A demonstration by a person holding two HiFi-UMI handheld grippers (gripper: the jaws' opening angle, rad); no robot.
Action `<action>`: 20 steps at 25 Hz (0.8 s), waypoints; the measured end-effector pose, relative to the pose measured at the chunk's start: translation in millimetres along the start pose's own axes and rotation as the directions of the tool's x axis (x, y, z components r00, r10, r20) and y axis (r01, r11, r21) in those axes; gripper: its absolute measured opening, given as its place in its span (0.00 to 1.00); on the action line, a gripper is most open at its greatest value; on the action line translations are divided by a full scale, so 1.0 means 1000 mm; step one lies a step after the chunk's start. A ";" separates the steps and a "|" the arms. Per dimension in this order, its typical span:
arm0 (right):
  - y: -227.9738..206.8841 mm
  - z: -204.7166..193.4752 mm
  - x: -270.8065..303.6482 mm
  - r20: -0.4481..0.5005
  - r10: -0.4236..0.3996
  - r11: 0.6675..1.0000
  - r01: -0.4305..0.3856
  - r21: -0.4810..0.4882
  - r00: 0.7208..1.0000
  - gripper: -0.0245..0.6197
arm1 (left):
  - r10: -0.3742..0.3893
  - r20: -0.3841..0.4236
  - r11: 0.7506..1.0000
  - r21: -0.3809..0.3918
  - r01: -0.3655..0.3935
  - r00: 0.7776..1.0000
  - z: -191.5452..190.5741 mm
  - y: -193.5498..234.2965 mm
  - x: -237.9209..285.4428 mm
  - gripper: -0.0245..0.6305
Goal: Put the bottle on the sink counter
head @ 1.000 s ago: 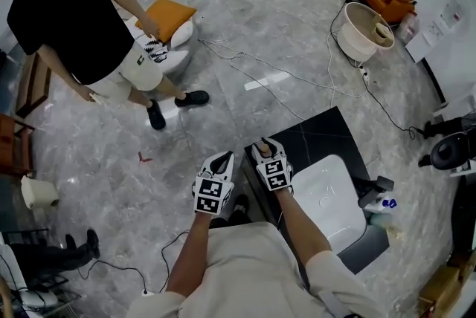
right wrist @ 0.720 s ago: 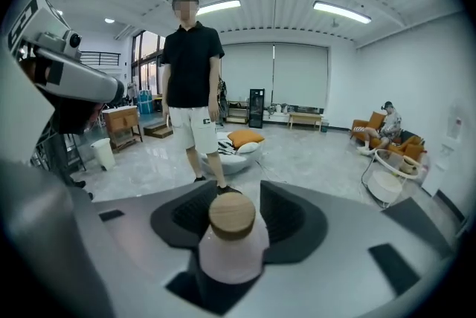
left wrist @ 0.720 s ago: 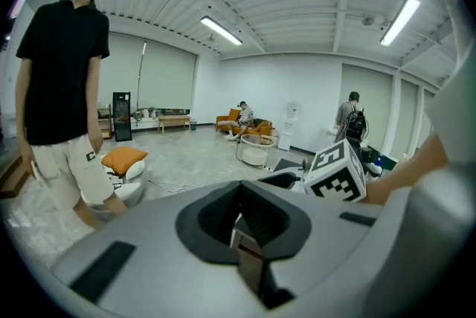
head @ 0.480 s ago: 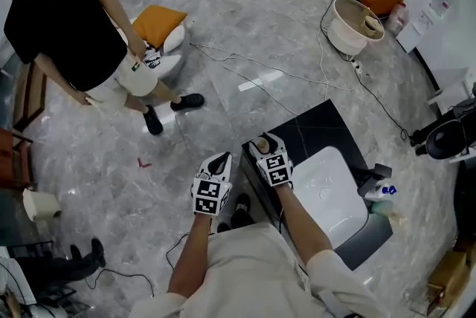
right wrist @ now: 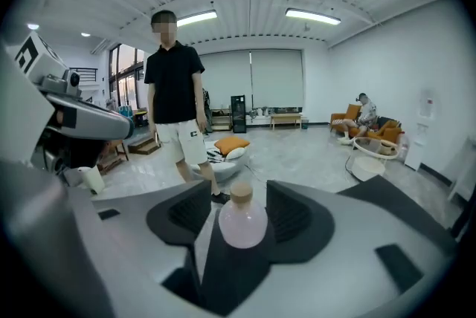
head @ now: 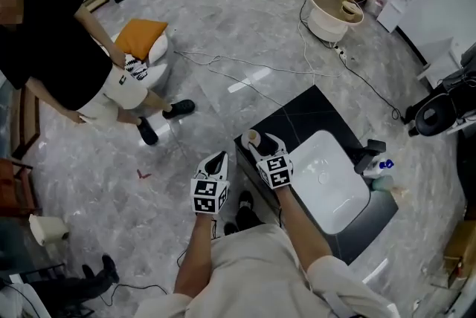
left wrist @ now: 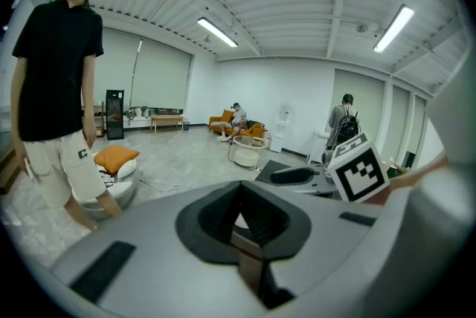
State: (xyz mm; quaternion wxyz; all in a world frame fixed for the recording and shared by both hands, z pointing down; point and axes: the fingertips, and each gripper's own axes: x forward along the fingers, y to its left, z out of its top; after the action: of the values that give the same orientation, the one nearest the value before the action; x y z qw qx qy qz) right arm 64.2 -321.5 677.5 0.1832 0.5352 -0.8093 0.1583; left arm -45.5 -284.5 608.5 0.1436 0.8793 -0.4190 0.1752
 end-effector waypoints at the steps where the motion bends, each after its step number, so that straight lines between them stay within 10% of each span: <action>1: 0.000 -0.002 -0.006 0.003 -0.010 1.000 0.010 0.017 1.000 0.40 | -0.003 0.002 1.000 0.001 0.003 1.000 0.000 -0.002 -0.002 0.05; 20: 0.031 -0.046 -0.109 0.024 -0.110 0.975 0.103 0.198 0.994 0.40 | -0.045 -0.005 0.999 0.015 0.045 0.999 -0.030 -0.045 -0.036 0.05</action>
State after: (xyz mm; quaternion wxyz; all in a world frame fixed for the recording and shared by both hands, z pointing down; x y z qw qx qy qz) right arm 80.2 -200.7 665.8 0.1236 0.5960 -0.7628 0.2181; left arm -37.0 -220.4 615.3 0.1417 0.8892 -0.3973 0.1774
